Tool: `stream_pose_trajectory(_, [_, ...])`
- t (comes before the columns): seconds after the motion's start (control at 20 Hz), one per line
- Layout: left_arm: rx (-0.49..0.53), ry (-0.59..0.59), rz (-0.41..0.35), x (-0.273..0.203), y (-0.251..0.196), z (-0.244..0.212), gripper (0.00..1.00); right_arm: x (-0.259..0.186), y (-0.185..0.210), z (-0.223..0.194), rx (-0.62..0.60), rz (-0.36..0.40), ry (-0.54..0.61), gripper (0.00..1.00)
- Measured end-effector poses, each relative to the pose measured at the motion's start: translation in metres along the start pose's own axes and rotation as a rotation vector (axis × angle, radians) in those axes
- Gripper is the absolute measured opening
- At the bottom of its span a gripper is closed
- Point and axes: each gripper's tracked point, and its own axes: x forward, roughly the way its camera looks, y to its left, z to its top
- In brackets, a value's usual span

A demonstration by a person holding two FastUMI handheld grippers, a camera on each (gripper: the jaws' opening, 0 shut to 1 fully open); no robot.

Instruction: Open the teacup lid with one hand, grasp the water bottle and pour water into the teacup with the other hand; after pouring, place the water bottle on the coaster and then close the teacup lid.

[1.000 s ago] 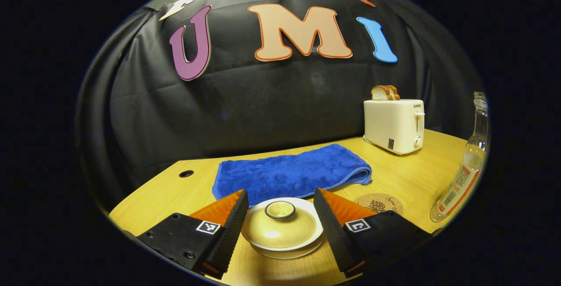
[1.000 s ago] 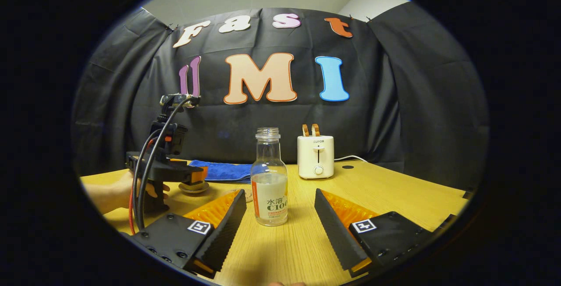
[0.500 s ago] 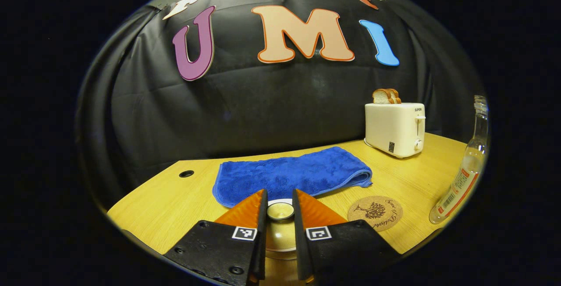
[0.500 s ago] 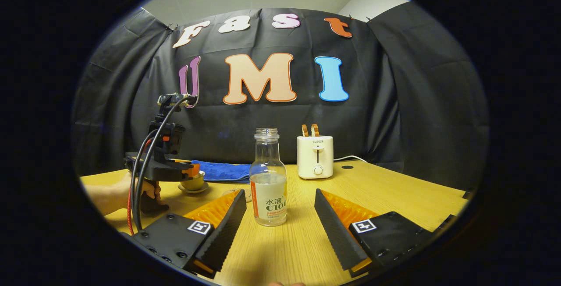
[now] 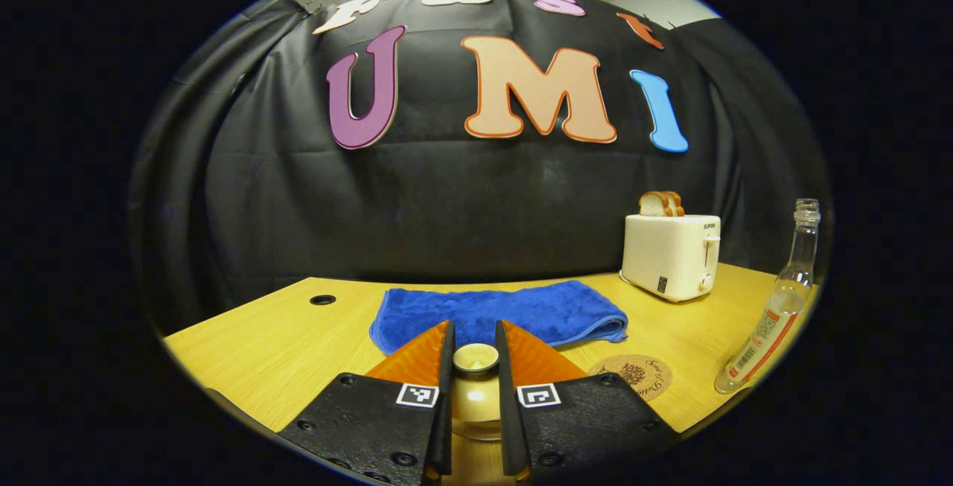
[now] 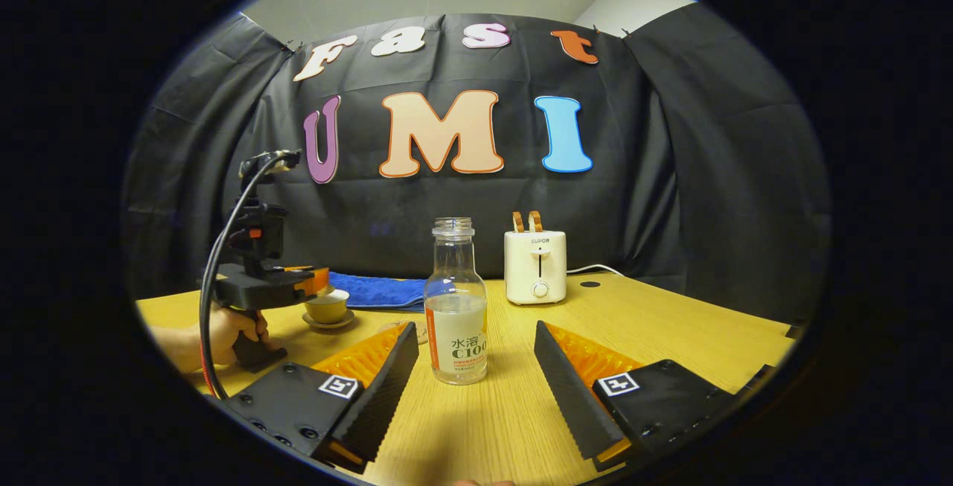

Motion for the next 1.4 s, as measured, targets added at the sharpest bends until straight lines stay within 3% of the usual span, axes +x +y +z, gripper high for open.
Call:
stream_pose_trajectory(0.3, [-0.002, 0.015, -0.021, -0.020, 0.003, -0.004, 0.24, 0.000, 0.001, 0.000, 0.000, 0.007, 0.002, 0.99])
stream_pose_trajectory(0.7, [0.001, 0.006, -0.046, -0.092, 0.041, -0.001, 0.22, 0.010, 0.006, -0.002, 0.000, 0.014, 0.003, 0.99])
stream_pose_trajectory(1.0, [-0.001, 0.003, -0.055, -0.131, 0.050, -0.001, 0.23, 0.043, 0.025, -0.004, 0.002, 0.052, 0.009, 1.00])
stream_pose_trajectory(1.4, [-0.002, 0.002, -0.060, -0.144, 0.051, -0.001, 0.24, 0.099, 0.027, -0.006, 0.004, 0.056, 0.012, 0.99])
